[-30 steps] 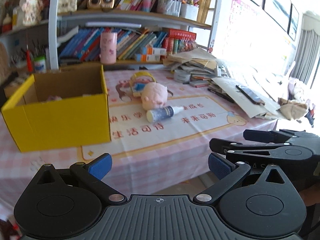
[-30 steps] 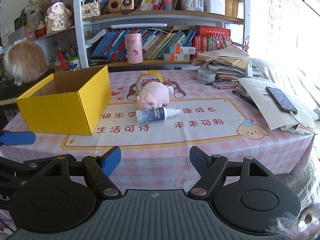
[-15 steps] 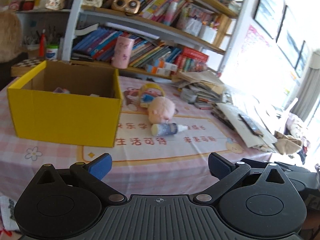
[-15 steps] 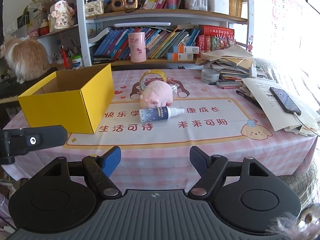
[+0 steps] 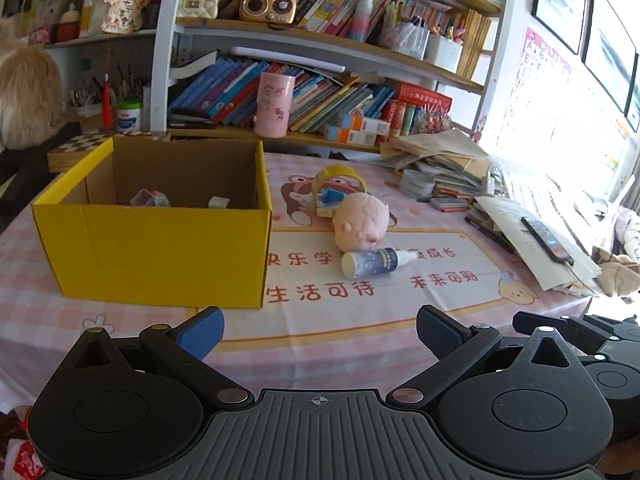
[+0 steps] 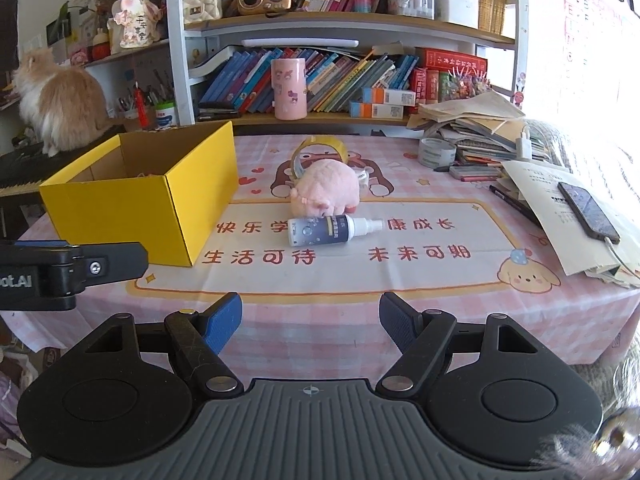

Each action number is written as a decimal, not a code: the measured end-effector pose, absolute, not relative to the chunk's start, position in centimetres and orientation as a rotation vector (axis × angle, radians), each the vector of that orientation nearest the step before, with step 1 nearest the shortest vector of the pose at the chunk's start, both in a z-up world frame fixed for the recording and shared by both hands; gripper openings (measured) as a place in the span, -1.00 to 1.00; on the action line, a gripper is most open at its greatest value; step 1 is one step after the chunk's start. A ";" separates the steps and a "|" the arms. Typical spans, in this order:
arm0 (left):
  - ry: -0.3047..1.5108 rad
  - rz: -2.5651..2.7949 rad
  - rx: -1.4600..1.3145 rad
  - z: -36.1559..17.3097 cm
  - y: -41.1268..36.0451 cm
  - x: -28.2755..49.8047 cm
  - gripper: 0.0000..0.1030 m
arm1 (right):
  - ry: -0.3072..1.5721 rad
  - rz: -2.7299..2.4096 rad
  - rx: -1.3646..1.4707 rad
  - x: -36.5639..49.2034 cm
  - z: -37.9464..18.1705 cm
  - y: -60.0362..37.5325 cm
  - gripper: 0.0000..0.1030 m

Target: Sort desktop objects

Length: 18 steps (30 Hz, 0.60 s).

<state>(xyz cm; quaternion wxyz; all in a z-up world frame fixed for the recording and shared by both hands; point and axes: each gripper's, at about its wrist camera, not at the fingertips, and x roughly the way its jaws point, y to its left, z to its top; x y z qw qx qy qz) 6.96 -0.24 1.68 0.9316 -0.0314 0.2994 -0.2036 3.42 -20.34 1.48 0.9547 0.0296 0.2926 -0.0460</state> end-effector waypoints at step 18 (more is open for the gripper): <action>0.657 -0.408 -0.003 1.0 -3.0 8.9 1.00 | 0.614 -0.078 0.060 5.3 1.3 -22.2 0.45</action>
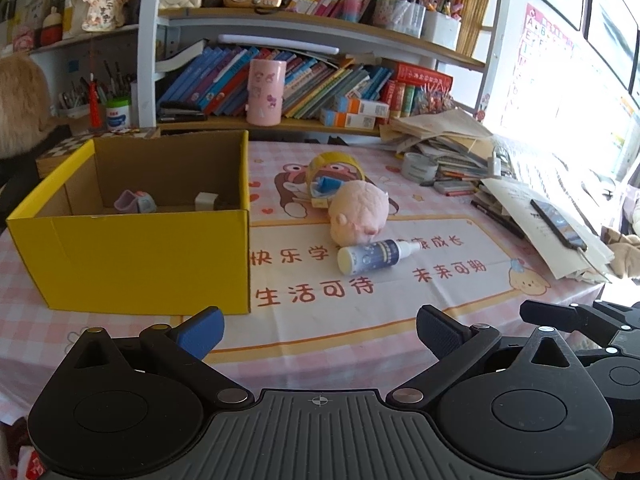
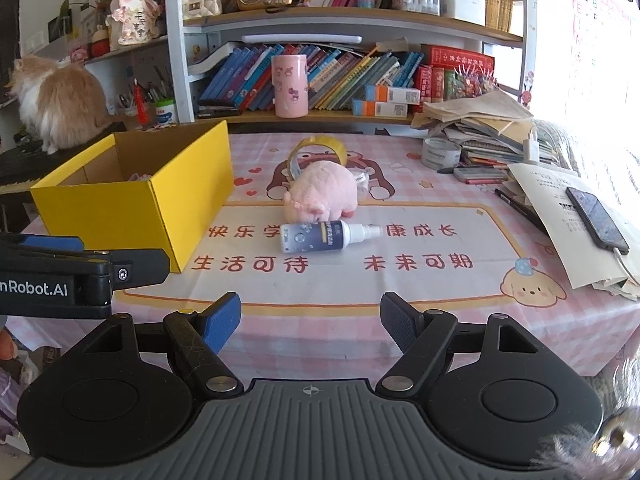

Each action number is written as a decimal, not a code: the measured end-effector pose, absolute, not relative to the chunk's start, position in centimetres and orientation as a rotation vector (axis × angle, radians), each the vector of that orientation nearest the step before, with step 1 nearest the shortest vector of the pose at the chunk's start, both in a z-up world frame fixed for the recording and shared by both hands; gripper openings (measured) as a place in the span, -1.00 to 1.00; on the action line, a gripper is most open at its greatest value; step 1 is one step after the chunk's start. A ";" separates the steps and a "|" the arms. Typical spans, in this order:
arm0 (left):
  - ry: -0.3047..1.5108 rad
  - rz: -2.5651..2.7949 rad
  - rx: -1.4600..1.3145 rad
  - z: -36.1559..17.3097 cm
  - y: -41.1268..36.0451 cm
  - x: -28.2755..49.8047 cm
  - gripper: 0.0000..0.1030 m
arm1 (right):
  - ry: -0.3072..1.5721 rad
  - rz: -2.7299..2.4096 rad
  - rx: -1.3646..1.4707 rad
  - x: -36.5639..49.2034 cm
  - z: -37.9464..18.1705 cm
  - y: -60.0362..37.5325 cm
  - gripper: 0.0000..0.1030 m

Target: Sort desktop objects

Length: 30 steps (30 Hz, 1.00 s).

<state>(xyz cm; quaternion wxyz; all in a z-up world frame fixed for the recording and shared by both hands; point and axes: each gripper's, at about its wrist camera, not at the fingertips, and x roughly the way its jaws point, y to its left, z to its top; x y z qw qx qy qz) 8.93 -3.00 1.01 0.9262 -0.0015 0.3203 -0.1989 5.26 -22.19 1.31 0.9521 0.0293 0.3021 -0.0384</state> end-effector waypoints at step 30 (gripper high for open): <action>0.708 -0.293 0.117 0.0 -12.4 15.0 1.00 | 0.759 -0.042 0.112 14.3 -0.7 -32.3 0.47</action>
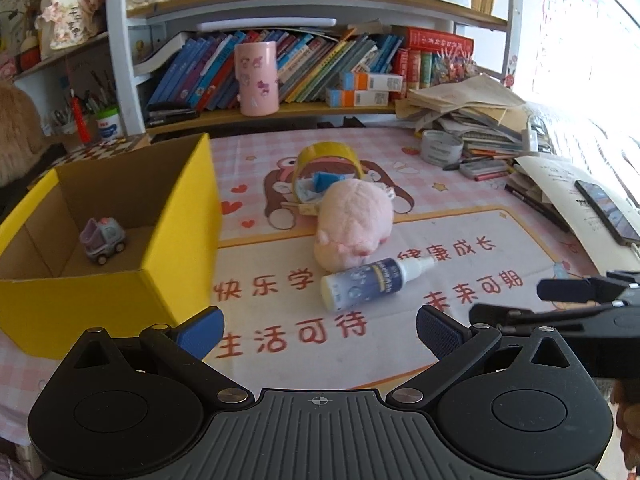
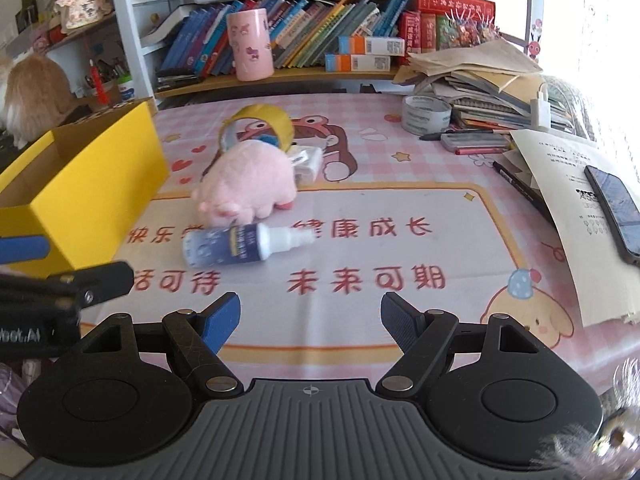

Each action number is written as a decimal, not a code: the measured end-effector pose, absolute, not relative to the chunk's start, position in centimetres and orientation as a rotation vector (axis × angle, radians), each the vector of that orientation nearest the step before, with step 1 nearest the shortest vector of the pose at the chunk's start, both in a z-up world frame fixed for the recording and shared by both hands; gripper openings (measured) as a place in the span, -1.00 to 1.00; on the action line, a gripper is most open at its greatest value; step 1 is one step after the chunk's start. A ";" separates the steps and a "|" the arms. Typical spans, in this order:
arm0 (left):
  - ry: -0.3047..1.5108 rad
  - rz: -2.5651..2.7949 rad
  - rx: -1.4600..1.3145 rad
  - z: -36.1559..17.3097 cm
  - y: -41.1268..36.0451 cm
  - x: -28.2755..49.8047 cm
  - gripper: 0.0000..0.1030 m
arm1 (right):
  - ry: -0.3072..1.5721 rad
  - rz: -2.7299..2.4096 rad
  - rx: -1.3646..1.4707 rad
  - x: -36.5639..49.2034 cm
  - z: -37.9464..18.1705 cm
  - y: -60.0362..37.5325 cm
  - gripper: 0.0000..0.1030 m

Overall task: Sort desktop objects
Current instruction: 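Close the left gripper on the blue-white spray bottle while the right gripper approaches the pink pig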

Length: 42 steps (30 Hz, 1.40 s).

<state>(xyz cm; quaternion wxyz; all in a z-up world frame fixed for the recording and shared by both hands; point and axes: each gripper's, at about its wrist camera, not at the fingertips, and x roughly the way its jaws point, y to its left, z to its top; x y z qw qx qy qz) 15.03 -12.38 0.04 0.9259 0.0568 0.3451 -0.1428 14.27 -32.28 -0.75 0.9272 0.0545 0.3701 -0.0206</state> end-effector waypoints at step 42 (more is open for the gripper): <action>0.867 -0.400 0.191 -5.1 -19.8 22.5 0.22 | 0.728 0.112 0.112 21.4 -0.8 -42.0 0.47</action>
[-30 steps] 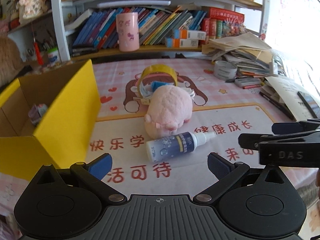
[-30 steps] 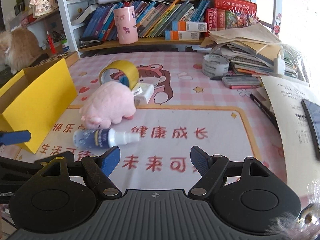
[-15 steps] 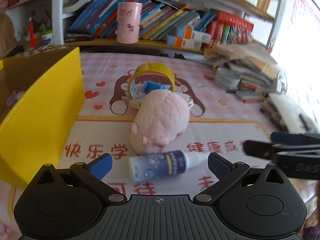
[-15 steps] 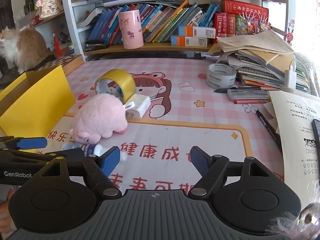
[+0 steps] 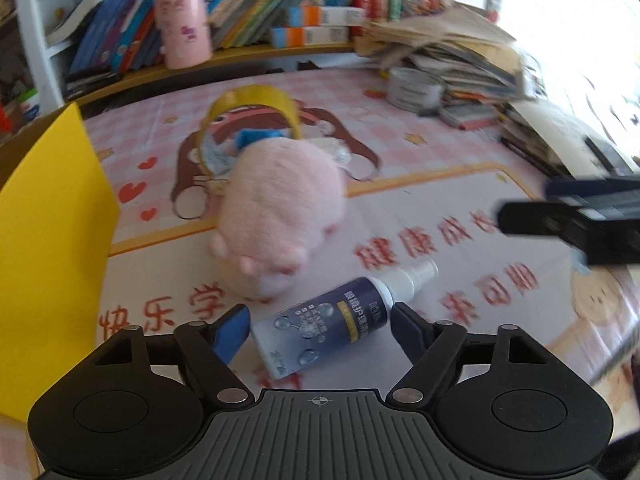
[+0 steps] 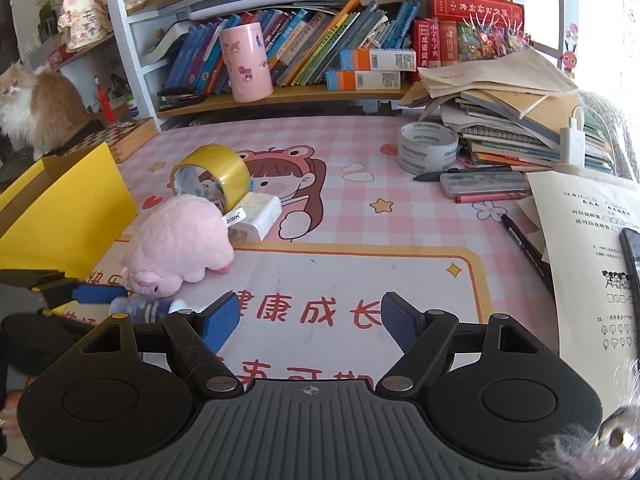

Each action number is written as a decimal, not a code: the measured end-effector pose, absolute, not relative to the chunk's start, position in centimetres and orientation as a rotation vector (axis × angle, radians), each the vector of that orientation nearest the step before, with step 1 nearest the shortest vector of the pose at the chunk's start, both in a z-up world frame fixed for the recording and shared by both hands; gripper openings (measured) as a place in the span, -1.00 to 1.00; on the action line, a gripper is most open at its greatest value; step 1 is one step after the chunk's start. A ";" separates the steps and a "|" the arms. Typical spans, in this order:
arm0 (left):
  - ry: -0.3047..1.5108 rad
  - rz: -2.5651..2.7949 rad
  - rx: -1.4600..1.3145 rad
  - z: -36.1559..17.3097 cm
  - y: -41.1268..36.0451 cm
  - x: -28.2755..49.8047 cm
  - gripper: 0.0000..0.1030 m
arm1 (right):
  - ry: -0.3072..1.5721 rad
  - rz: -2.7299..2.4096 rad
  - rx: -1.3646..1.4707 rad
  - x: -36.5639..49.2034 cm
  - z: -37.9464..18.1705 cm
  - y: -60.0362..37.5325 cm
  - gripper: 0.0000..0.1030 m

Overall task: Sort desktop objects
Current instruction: 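Close the left gripper on the blue-white spray bottle while the right gripper approaches the pink pig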

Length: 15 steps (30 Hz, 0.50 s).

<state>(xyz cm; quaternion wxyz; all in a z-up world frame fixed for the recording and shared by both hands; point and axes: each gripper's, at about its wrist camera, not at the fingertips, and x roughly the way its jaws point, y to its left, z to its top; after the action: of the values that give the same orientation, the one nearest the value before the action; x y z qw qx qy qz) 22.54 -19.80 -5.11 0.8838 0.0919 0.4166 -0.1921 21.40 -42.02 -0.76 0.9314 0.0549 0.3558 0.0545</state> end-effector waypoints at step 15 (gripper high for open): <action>0.860 -0.437 0.297 -5.4 -22.5 22.5 -0.16 | 0.729 0.127 0.117 21.2 -0.8 -42.0 0.47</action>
<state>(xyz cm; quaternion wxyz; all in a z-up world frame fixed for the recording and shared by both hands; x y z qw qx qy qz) 22.46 -22.50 -5.35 0.8754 0.1422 0.4119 -0.2092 21.17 -42.02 -0.80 0.9307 0.0573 0.3560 0.0622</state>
